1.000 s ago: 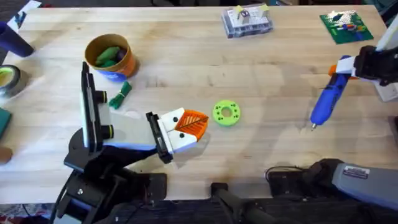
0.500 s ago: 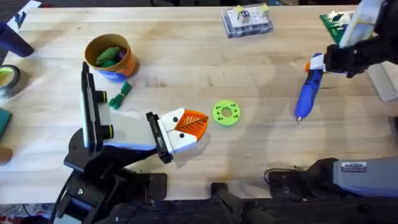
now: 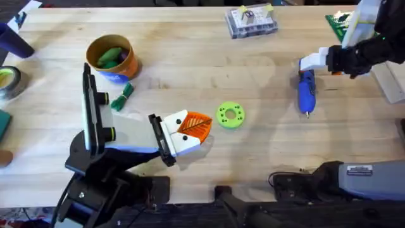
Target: Pick up the gripper from the table and insert it into the empty holder that is missing its gripper. Then pick up a screw, insert it into the mounting hole, and use the screwdriver to tighten it. Finally, clean up the table by picking up the vegetable and placing it into the bucket.
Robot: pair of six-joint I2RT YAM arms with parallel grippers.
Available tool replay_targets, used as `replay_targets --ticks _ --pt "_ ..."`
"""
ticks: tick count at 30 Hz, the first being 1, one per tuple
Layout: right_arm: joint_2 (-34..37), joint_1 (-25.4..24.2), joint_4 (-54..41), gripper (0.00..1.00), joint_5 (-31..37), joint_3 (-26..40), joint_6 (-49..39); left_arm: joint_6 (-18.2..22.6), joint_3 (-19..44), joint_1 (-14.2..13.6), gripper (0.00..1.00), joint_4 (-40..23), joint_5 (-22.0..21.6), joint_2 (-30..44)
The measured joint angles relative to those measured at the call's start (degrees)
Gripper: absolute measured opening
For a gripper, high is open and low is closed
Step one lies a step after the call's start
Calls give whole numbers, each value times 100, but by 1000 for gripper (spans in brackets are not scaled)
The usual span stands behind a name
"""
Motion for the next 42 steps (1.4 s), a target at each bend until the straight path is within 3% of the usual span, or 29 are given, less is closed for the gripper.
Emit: replay_targets --ticks 5,13,24,42 --pt "-36 0 -275 995 3 0 94 0 0 0 12 0 0 0" --pt "-19 0 34 995 -24 0 139 -2 0 0 12 0 0 0" --pt "560 0 194 996 -81 0 569 -2 0 0 12 0 0 0" --pt "877 193 353 996 -36 2 1063 -2 0 0 12 0 0 0"
